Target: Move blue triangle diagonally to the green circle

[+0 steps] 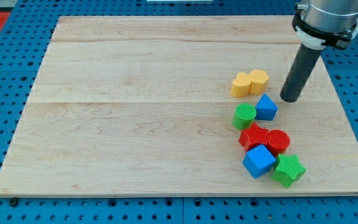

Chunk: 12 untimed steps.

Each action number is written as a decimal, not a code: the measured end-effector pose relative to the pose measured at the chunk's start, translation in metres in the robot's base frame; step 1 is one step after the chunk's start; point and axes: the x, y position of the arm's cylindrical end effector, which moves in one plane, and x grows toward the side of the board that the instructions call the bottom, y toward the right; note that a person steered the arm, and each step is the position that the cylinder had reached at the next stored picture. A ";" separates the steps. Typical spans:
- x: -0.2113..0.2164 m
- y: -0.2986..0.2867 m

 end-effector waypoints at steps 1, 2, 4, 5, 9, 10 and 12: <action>0.005 -0.020; 0.008 -0.042; 0.009 -0.094; 0.015 -0.120; 0.006 -0.079; 0.007 -0.047; 0.034 -0.021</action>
